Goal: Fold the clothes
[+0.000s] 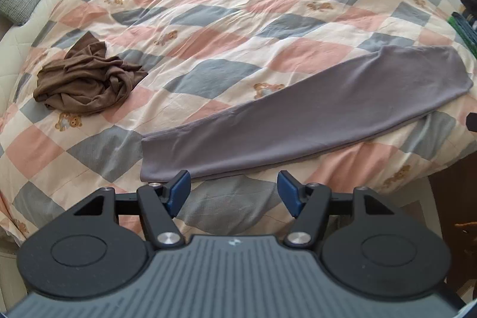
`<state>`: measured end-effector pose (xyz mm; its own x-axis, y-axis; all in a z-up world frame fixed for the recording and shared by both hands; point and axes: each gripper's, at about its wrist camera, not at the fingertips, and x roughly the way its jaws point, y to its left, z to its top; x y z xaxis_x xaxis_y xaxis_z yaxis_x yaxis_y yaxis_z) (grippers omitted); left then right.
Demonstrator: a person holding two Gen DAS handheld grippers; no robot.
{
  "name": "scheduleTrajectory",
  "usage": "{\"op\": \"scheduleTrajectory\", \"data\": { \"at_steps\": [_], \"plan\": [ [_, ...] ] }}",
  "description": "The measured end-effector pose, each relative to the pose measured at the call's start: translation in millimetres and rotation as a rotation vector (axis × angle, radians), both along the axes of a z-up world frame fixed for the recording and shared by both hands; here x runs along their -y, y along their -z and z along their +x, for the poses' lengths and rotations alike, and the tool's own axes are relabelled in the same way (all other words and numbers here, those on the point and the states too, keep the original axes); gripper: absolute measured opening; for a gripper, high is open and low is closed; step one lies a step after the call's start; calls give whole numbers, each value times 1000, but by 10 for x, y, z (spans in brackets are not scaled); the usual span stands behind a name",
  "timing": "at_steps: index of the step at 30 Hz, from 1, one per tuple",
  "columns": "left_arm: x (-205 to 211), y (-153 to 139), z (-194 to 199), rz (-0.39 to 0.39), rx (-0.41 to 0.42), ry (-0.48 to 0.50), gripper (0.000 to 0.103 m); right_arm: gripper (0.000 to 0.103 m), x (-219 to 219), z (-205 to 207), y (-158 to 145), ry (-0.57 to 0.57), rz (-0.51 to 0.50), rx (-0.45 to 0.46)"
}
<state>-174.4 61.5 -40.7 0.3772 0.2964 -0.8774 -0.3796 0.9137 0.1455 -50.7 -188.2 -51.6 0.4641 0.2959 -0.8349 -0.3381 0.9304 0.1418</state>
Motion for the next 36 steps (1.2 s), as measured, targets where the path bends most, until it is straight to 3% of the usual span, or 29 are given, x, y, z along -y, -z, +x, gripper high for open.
{"op": "scheduleTrajectory", "data": {
  "at_steps": [15,28,36],
  "plan": [
    [10,-199,-310,-27,-10,8,67,101,218,-161,-223,70,-91,29],
    [-146,-198,-433,-37,-63,-112,71,101,-36,-4,-275,-29,-123,35],
    [-251,-106,-164,-59,-73,-170,71,101,-207,291,-103,-106,-143,4]
  ]
}}
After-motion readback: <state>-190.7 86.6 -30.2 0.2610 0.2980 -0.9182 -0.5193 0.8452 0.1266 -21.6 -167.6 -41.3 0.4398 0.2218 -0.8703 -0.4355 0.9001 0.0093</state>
